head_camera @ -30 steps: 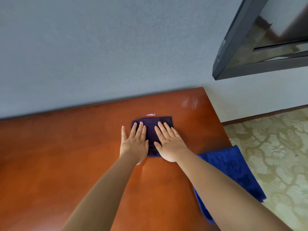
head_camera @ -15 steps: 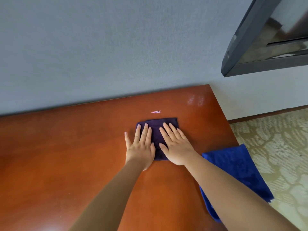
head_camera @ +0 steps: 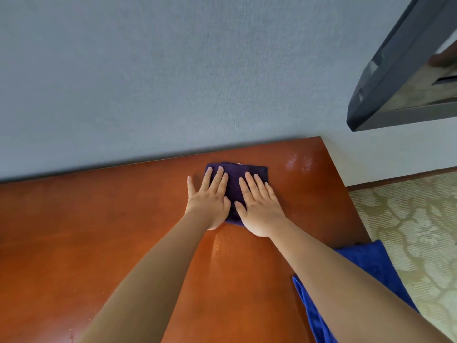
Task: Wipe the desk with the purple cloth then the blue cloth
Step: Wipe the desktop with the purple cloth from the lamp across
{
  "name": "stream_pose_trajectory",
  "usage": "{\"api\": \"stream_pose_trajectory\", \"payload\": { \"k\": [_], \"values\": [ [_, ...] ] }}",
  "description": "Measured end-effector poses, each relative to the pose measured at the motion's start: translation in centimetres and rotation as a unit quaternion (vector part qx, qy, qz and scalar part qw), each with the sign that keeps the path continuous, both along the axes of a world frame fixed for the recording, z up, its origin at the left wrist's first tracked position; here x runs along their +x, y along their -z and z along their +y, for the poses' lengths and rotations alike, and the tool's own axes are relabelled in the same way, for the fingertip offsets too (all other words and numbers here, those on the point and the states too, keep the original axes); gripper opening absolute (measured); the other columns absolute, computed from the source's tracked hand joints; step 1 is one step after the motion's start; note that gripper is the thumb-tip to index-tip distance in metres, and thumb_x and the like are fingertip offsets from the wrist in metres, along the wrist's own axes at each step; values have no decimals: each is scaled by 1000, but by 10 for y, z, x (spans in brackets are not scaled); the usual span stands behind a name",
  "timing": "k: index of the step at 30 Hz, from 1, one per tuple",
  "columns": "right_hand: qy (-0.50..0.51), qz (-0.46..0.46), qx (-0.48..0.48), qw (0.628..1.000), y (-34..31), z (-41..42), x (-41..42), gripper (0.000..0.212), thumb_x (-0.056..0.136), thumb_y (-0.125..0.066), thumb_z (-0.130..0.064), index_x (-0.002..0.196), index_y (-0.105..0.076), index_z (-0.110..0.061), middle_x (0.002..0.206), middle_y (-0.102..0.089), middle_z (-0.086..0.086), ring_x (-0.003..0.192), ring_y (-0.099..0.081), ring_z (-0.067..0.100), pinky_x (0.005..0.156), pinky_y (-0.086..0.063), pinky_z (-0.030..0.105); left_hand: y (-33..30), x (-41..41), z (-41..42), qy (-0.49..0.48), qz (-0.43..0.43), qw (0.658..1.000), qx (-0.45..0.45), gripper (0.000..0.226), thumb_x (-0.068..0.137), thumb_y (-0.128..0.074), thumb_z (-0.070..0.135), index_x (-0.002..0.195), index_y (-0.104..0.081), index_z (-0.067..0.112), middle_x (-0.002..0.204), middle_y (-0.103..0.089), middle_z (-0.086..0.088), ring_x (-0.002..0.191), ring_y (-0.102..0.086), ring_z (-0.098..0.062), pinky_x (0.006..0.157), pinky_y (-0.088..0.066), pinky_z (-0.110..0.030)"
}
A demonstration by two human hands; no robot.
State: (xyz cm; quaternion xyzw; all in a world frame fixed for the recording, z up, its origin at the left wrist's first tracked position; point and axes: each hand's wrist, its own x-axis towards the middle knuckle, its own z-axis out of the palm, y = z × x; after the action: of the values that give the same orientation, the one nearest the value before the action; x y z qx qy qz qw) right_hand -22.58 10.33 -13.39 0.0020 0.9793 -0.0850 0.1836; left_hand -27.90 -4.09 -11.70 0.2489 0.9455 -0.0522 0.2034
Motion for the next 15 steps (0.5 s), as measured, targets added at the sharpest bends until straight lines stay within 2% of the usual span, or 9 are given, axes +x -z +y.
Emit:
{"api": "stream_pose_trajectory", "payload": {
  "k": [10,15],
  "values": [
    [-41,-35,-31,998,-15,-36,39,69,102,-21,-47,152,14,-15,158,25,5,145,22,22,117,10,38,-14,21,-46,52,-2,997,-51,58,101,-11,35,151,15,23,159,21,5,146,19,-17,114,8,-61],
    [-86,27,-42,995,-21,-42,33,62,103,-26,-44,154,-4,-16,162,3,5,147,0,23,119,-6,36,-22,9,-64,85,20,990,-107,60,100,-15,34,151,15,24,159,19,5,147,16,-18,113,9,-61]
  ]
}}
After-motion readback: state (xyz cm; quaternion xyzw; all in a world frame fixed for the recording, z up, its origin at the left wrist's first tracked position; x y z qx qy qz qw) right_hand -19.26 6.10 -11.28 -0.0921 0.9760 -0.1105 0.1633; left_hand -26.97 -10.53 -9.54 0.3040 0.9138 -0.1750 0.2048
